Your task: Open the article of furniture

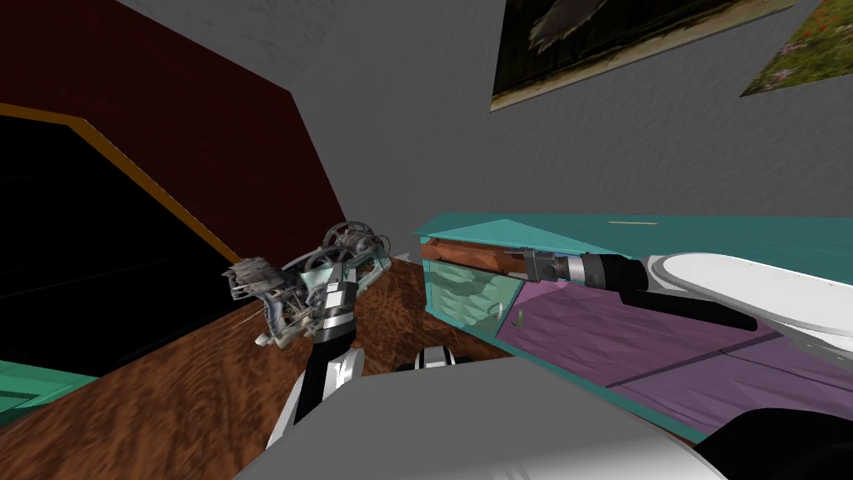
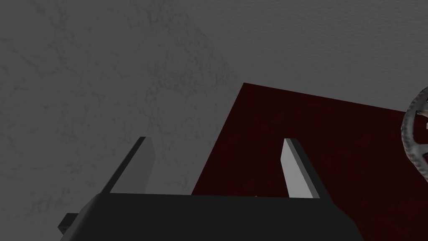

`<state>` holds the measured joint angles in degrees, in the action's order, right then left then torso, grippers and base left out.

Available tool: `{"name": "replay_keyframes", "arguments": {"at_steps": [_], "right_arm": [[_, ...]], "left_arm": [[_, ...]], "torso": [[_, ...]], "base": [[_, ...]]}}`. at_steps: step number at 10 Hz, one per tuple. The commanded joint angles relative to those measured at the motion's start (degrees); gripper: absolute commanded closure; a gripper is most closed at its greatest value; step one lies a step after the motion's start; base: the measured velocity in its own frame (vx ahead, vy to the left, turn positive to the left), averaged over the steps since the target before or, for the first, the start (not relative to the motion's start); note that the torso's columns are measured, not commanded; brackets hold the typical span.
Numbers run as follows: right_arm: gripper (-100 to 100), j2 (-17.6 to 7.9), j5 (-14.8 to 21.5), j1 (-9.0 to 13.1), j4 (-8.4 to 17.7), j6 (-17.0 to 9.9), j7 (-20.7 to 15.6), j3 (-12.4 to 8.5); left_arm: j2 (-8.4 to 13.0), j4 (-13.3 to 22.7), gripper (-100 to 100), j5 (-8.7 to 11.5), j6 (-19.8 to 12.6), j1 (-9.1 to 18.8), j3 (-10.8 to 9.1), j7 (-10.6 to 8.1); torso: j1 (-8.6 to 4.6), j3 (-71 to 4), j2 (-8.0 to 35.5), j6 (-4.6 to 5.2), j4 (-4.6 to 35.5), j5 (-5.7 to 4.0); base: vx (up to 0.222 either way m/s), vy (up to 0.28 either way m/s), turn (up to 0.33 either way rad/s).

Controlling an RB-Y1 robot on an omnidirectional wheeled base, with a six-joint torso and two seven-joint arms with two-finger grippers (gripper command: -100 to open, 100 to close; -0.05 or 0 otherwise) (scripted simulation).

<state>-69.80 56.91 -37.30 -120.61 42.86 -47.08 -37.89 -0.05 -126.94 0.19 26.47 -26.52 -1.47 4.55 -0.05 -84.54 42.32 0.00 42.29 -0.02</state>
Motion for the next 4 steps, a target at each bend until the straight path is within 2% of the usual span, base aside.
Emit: {"name": "replay_keyframes", "arguments": {"at_steps": [1, 4], "right_arm": [[0, 0.0, 0.0, 0.0, 0.0, 0.0, 0.0, 0.0], [0, 0.0, 0.0, 0.0, 0.0, 0.0, 0.0, 0.0]], "left_arm": [[0.0, 0.0, 0, 0.0, 0.0, 0.0, 0.0, 0.0], [0.0, 0.0, 0, 0.0, 0.0, 0.0, 0.0, 0.0]], "torso": [[0.01, -0.02, -0.03, 0.0, -0.01, 0.01], [0.05, -0.03, -0.04, 0.0, -0.01, 0.02]], "base": [[0.0, 0.0, 0.0], [0.0, 0.0, 0.0]]}}
